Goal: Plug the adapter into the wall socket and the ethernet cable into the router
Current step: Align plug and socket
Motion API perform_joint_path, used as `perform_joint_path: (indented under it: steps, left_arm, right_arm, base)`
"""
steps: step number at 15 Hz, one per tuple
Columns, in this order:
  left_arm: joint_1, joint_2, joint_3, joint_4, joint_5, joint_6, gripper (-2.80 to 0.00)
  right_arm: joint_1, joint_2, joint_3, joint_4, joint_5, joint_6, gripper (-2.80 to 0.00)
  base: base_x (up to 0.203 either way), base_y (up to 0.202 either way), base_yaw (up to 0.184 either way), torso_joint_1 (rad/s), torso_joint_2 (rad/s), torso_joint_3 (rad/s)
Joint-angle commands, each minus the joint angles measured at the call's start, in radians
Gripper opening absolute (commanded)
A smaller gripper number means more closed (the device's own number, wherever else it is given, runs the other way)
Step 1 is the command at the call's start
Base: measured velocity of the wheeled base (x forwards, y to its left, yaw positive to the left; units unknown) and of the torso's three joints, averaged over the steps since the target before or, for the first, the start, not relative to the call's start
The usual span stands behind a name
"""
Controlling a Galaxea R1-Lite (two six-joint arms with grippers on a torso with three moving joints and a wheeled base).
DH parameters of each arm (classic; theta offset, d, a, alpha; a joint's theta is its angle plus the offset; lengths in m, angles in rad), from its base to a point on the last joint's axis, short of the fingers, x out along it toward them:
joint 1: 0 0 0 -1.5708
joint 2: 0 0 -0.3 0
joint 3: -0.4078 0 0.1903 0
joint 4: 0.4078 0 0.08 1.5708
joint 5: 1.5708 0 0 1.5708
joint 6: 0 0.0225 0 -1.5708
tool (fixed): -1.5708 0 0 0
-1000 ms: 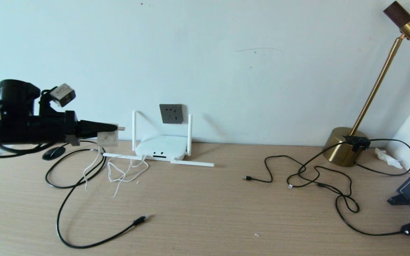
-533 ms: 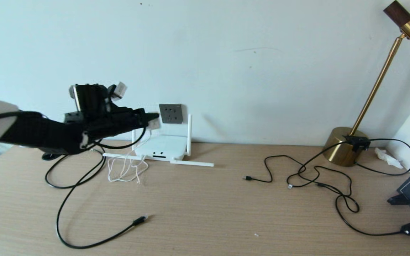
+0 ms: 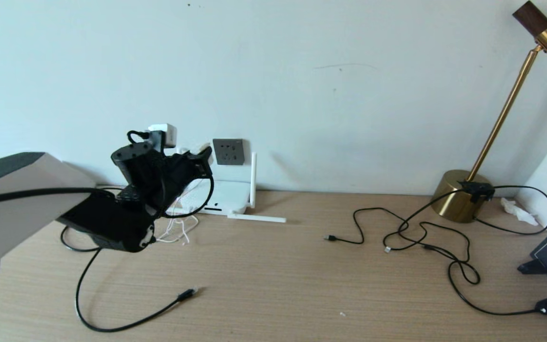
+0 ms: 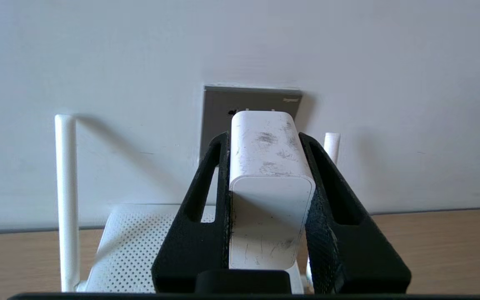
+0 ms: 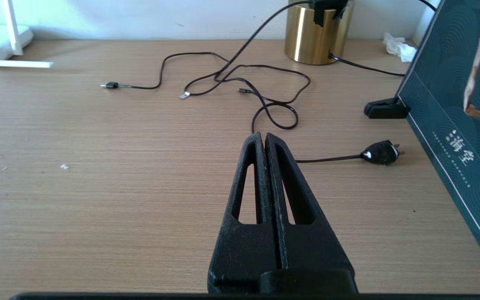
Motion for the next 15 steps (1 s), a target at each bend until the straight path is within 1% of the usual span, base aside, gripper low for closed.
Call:
perform_joint_path:
  steps: [1, 3, 4, 6, 10, 15]
  left_arm:
    - [0.0, 0.053, 0.027, -0.11, -0.005, 0.017, -2.8]
    - [-0.004, 0.071, 0.032, -0.157, -0.012, 0.069, -2.8]
    - [-0.007, 0.071, 0.045, -0.17, -0.009, 0.075, -2.8]
    - [-0.013, 0.078, 0.07, -0.177, -0.006, 0.076, -2.8]
    - [-0.012, 0.102, 0.06, -0.205, -0.003, 0.08, -2.8]
    - [-0.012, 0.103, 0.06, -0.208, -0.002, 0.079, -2.8]
  right_arm:
    - [0.001, 0.0, 0.0, 0.0, 0.0, 0.0, -2.8]
    - [0.001, 0.002, 0.0, 0.0, 0.0, 0.0, -2.8]
    - [0.001, 0.001, 0.0, 0.0, 0.0, 0.0, -2.8]
    - [-0.001, 0.001, 0.0, 0.0, 0.0, 0.0, -2.8]
    - [-0.001, 0.001, 0.0, 0.0, 0.0, 0.0, -2.8]
    - [0.001, 0.0, 0.0, 0.0, 0.0, 0.0, -2.8]
  base:
    - [0.0, 0.0, 0.0, 0.0, 0.0, 0.0]
    - [0.0, 0.0, 0.0, 0.0, 0.0, 0.0]
    - [0.0, 0.0, 0.0, 0.0, 0.0, 0.0]
    - [0.0, 0.0, 0.0, 0.0, 0.0, 0.0]
    - [0.0, 0.0, 0.0, 0.0, 0.0, 0.0]
    - [0.0, 0.0, 0.0, 0.0, 0.0, 0.0]
